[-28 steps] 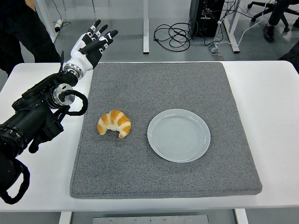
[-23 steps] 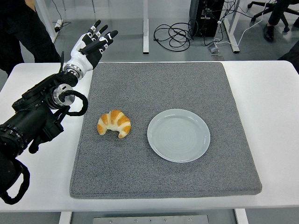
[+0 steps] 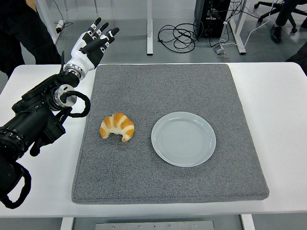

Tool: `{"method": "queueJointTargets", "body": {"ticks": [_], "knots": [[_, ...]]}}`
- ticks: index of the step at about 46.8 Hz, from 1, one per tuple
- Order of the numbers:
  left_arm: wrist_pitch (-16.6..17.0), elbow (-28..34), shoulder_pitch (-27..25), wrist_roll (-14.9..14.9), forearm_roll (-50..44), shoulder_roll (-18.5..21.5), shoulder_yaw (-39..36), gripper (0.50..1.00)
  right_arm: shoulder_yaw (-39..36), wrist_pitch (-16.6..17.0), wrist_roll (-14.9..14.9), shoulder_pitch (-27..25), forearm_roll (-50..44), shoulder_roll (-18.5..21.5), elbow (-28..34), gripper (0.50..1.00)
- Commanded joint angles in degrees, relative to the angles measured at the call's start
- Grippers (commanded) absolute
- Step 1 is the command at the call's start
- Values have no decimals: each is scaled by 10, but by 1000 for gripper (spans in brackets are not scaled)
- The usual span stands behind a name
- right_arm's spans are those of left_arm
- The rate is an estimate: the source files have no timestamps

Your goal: Place the bread on the plate

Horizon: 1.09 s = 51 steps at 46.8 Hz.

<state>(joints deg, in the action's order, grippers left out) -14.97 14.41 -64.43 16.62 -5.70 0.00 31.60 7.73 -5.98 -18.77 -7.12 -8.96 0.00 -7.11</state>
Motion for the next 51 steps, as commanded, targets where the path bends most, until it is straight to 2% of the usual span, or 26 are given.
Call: {"method": "queueJointTargets", "body": {"ticks": [1, 42, 51], "knots": [[6, 0, -2, -1, 0, 0, 0, 981, 0, 0, 1, 0, 0, 0, 0, 1000], [13, 9, -17, 1, 8, 0, -15, 981, 0, 0, 0, 0, 0, 0, 1, 1000], [20, 10, -33, -1, 8, 0, -42, 980, 0, 0, 1, 0, 0, 0, 0, 1000]]}}
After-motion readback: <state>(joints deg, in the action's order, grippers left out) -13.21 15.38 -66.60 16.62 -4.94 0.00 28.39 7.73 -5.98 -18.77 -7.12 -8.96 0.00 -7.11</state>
